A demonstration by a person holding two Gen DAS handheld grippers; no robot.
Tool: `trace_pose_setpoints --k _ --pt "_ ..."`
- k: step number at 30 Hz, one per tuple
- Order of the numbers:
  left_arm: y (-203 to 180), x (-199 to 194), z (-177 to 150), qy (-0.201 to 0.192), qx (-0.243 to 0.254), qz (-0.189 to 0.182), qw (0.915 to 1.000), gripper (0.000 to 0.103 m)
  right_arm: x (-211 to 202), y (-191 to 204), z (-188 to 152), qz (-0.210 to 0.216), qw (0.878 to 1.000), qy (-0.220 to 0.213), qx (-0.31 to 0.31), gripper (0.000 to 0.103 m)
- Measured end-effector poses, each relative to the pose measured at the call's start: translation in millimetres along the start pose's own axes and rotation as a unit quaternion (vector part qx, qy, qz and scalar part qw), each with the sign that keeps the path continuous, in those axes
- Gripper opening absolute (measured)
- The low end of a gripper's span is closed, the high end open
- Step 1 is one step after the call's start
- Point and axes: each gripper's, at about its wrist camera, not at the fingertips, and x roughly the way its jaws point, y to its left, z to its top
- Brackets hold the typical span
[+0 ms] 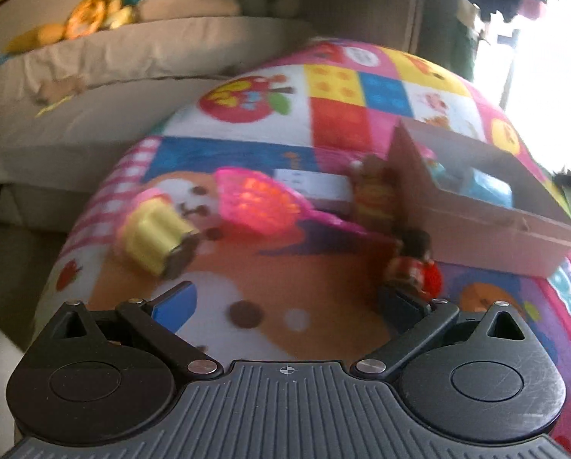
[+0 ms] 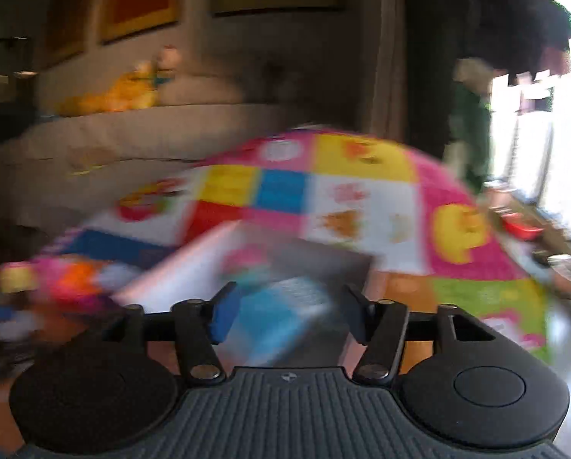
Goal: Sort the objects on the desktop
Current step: 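Withdraw the right tool from the box toward the doll in the red bowl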
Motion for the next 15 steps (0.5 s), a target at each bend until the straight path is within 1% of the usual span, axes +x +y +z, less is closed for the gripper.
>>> trace_pose_setpoints --k 1,2,4,5,8,9,10,11,13,14,15 --pt "4.9 -2.1 -0.7 -0.002 -0.008 -0.001 1.0000 0.103 5.1 12.6 -4.4 0.029 0.999 0.019 -0.003 0.059" --pt "9.3 -5.2 -1.4 -0.006 -0.013 -0.001 0.9999 0.103 11.3 23.4 -8.7 0.049 0.998 0.033 -0.007 0.059" --pt "19.0 -14.2 -2.5 -0.017 -0.022 0.002 0.9996 0.103 27.9 44.3 -17.0 0.079 0.995 0.060 -0.010 0.059" --pt "23.6 -17.8 -2.6 -0.022 -0.025 0.006 0.9994 0.103 38.1 55.1 -20.4 0.087 0.994 0.071 -0.009 0.059" --pt "37.8 -25.4 -3.3 -0.029 -0.035 0.026 0.9986 0.103 63.9 80.1 -25.0 0.087 0.993 0.085 -0.004 0.061" --pt "42.3 -26.3 -3.5 -0.029 -0.037 0.031 0.9984 0.103 70.9 86.2 -25.6 0.088 0.992 0.088 -0.002 0.066" --pt "46.8 -25.9 -3.2 -0.029 -0.040 0.035 0.9982 0.103 75.1 91.9 -28.2 0.088 0.992 0.091 -0.002 0.074" --pt "50.1 -25.3 -2.7 -0.028 -0.043 0.038 0.9979 0.103 80.6 99.0 -30.1 0.084 0.992 0.094 -0.005 0.078" --pt "55.6 -23.3 -0.6 -0.032 -0.046 0.041 0.9975 0.103 88.9 107.4 -33.6 0.069 0.992 0.103 -0.011 0.078" --pt "56.9 -21.3 1.3 -0.036 -0.045 0.043 0.9974 0.103 92.3 109.2 -35.5 0.067 0.991 0.112 -0.012 0.076" --pt "57.7 -18.5 3.6 -0.039 -0.041 0.045 0.9973 0.103 92.1 108.4 -36.4 0.071 0.991 0.117 -0.010 0.071"
